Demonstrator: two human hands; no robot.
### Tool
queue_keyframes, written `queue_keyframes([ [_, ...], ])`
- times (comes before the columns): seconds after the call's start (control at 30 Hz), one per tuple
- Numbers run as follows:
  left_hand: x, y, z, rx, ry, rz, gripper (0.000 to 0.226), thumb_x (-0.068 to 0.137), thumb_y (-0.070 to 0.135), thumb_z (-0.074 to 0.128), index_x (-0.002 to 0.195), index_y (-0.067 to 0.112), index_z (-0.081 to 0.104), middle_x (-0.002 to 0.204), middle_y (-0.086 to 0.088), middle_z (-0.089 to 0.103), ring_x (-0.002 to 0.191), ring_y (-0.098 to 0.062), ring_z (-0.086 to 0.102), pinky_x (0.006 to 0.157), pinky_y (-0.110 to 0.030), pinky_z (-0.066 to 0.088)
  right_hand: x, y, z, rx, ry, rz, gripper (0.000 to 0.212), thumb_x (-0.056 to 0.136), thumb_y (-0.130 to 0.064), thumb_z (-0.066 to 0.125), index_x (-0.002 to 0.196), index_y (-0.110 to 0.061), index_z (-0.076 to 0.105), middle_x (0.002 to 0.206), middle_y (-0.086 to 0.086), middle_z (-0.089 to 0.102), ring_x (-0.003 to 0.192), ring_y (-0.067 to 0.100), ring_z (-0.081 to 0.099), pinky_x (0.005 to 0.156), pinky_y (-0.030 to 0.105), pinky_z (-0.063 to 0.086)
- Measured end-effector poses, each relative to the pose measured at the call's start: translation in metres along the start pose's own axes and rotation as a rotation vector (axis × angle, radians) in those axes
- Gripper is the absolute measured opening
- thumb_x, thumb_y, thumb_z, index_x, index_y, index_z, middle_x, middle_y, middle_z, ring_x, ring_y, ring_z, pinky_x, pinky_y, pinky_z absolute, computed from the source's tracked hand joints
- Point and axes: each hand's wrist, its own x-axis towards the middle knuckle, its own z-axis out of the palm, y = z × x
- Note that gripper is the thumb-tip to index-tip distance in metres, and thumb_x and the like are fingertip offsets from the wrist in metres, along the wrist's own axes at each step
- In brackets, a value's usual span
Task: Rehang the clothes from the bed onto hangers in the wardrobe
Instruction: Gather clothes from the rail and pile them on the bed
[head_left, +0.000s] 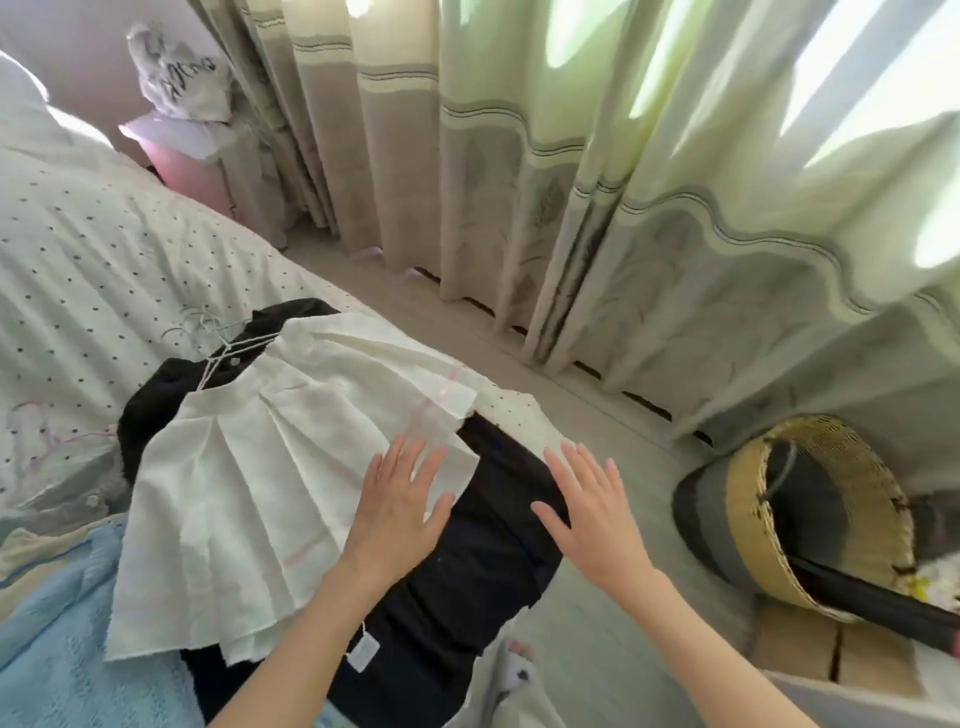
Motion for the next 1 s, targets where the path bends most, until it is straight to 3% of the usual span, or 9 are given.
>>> queue_keyframes([
  [0.17,0.022,0.096,0.005,0.018,-0.031,0.295,0.056,0.087,0.045,0.034,0.131,0.013,0.05,0.137,-0.012,0.048,0.132,-0.034,0.038,0.105,-0.048,0.031,-0.091,0.07,-0.032,-0.008,0.141,0.295,0.058,0.084,-0.045,0.048,0.134,-0.014,0.048,0.137,0.011,0.05,0.129,0.03,0.044,0.105,0.049,0.023],
  [0.33,0.023,0.231,0.018,-0.02,-0.01,0.638,0.053,0.091,0.036,0.05,0.139,0.015,0.041,0.145,-0.008,0.039,0.139,-0.027,0.024,0.112,-0.042,0.016,-0.198,0.136,-0.059,0.029,0.324,0.555,0.06,0.088,-0.048,0.039,0.137,-0.013,0.045,0.141,0.011,0.046,0.133,0.029,0.038,0.108,0.049,0.019],
  [0.43,-0.009,0.308,0.046,0.001,-0.088,0.822,0.059,0.09,0.048,0.03,0.141,0.019,0.036,0.148,-0.005,0.034,0.142,-0.024,0.019,0.113,-0.038,0.007,-0.277,0.164,-0.066,0.069,0.374,0.694,0.06,0.092,-0.047,0.042,0.144,-0.019,0.032,0.151,0.006,0.03,0.142,0.023,0.021,0.113,0.043,0.003],
  [0.5,-0.039,0.356,0.072,0.024,-0.196,0.924,0.069,0.085,0.056,0.016,0.144,0.022,0.031,0.151,-0.002,0.027,0.143,-0.021,0.012,0.112,-0.034,0.001,-0.336,0.183,-0.065,0.095,0.403,0.808,0.065,0.09,-0.056,0.026,0.147,-0.023,0.022,0.155,0.0,0.019,0.144,0.017,0.009,0.113,0.038,-0.007],
  [0.57,-0.067,0.402,0.099,0.03,-0.283,1.006,0.079,0.079,0.061,0.008,0.144,0.023,0.032,0.152,-0.001,0.027,0.143,-0.02,0.012,0.113,-0.033,0.004,-0.395,0.204,-0.065,0.135,0.474,0.948,0.075,0.082,-0.06,0.015,0.146,-0.022,0.025,0.154,0.002,0.022,0.144,0.018,0.013,0.113,0.037,-0.005],
  [0.67,-0.102,0.475,0.132,0.056,-0.352,1.138,0.08,0.077,0.062,0.007,0.143,0.024,0.031,0.151,-0.001,0.028,0.143,-0.022,0.013,0.115,-0.036,0.01,-0.481,0.231,-0.067,0.111,0.573,1.146,0.071,0.083,-0.054,0.028,0.137,-0.012,0.045,0.142,0.014,0.043,0.134,0.031,0.037,0.11,0.051,0.017],
  [0.73,-0.123,0.528,0.147,0.056,-0.349,1.245,0.078,0.079,0.06,0.008,0.143,0.023,0.032,0.15,-0.003,0.03,0.142,-0.024,0.016,0.114,-0.038,0.013,-0.535,0.242,-0.074,0.091,0.596,1.256,0.067,0.084,-0.05,0.032,0.133,-0.008,0.049,0.137,0.017,0.048,0.129,0.036,0.042,0.105,0.057,0.024],
  [1.0,-0.218,0.687,0.178,-0.093,-0.353,1.631,0.051,0.089,0.043,0.032,0.126,0.015,0.052,0.128,-0.011,0.056,0.126,-0.033,0.046,0.099,-0.044,0.04,-0.693,0.245,-0.093,-0.123,0.653,1.579,0.061,0.089,-0.046,0.03,0.134,-0.008,0.047,0.135,0.013,0.051,0.13,0.03,0.042,0.105,0.053,0.027],
])
